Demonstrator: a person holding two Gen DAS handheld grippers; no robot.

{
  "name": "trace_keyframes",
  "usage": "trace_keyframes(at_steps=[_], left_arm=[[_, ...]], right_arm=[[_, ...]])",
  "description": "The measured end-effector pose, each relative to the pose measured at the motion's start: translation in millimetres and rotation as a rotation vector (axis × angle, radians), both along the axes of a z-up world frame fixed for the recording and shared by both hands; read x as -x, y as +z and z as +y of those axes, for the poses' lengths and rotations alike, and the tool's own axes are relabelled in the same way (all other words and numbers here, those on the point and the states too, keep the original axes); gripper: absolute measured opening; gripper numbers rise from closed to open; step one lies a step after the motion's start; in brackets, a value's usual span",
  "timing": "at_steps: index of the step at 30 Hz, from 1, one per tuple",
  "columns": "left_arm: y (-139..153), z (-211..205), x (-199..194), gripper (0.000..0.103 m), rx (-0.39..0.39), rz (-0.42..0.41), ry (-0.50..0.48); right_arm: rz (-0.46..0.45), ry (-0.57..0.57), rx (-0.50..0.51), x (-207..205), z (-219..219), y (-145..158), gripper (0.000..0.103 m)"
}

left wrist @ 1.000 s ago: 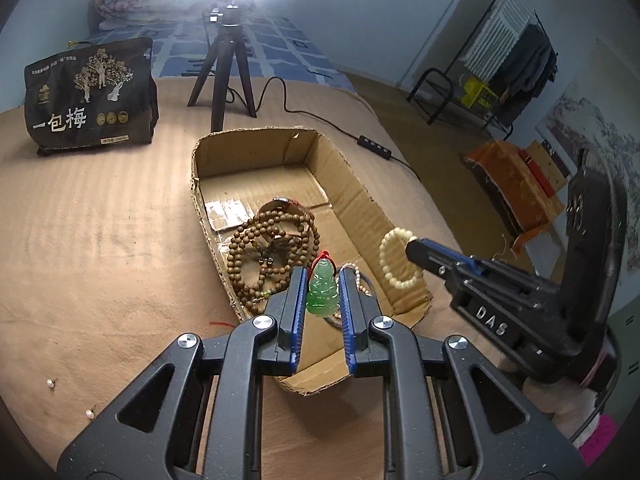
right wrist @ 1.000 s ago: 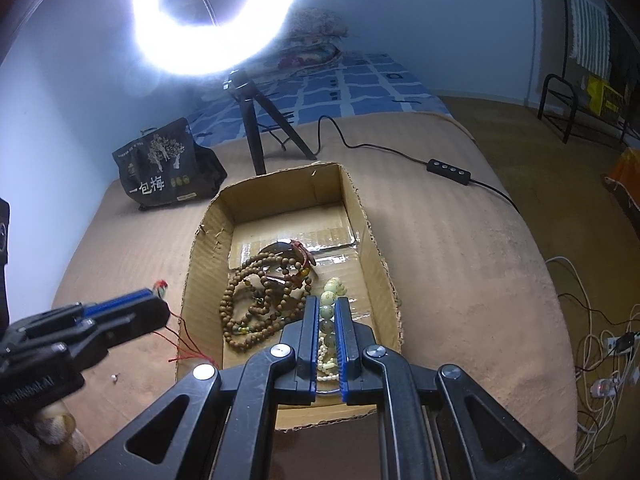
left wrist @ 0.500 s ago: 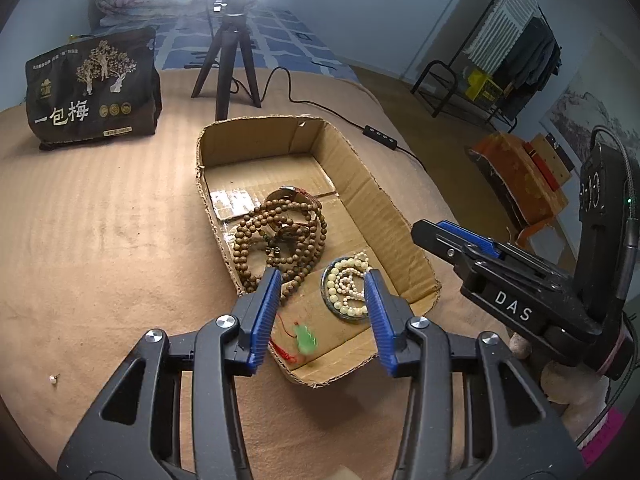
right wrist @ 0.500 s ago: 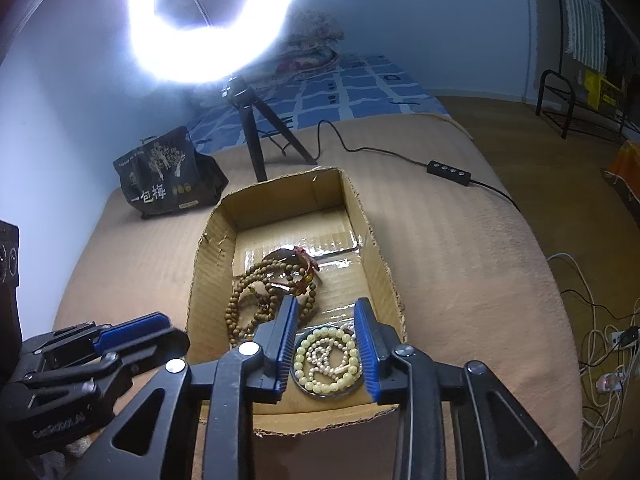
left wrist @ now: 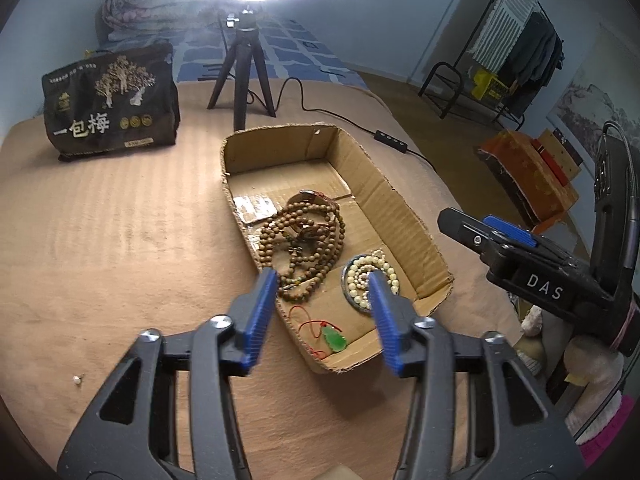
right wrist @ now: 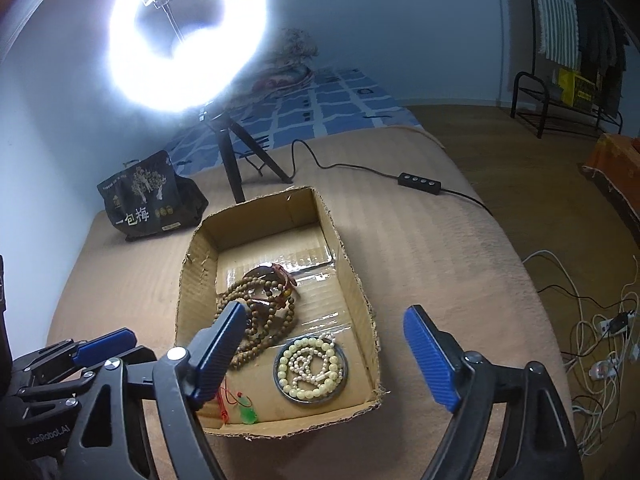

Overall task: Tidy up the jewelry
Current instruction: 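Withdraw both tools from the box toward the two pearl earrings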

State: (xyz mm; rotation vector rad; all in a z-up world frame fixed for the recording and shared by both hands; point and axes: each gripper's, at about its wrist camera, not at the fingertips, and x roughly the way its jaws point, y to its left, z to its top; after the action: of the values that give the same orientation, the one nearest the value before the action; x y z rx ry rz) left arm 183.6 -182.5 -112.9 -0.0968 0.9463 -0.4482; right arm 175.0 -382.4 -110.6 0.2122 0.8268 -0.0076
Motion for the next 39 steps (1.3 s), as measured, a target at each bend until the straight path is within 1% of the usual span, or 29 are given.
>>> trace_keyframes(at_steps=[1,2,4,9,10,14,19,25,34,39], left_arm=[[1.3,1.5,1.0,0.062,0.0,-0.007,0.002],[3.3,4.1,2.8,0.065,-0.003,-0.019,0.008],[7.0,9.1,5.6,0.067,-0.011,-0.035,0.016],[16.4,23.1,14.1,0.069,-0.033,-0.073,0.03],[18.4,25.9,16.3,0.07,-0.037,-0.082,0.033],[26.2,37.6,26.9,0.077,-0.069,-0.135,0.039],[34.4,53.4,39.5,0.078,-0.106,-0.181,0.042],[39.2,75.1,52.7,0.079,-0.136,-0.214,0.049],[42.3,109.3,64.5,0.079,-0.16,-0.233,0.073],[39.2,129.0,69.2,0.079,-0.178,-0.233,0.09]], right_arm=[[-0.001,0.0,0.004,0.8,0.7,0.5,0.085],[-0.003,0.0,0.009,1.5,1.8,1.6,0.086],[-0.012,-0.002,0.016,4.0,4.1,4.1,0.091],[-0.036,-0.001,0.022,11.1,8.8,9.9,0.098],[-0.042,0.001,0.026,12.8,10.5,11.4,0.1],[-0.066,0.012,0.025,19.0,19.2,17.5,0.102],[-0.089,0.037,0.018,26.1,32.8,24.5,0.103],[-0.115,0.071,0.024,33.0,52.1,32.1,0.103],[-0.144,0.095,0.022,37.7,79.4,35.8,0.103],[-0.168,0.098,-0.015,39.4,93.3,36.1,0.103]])
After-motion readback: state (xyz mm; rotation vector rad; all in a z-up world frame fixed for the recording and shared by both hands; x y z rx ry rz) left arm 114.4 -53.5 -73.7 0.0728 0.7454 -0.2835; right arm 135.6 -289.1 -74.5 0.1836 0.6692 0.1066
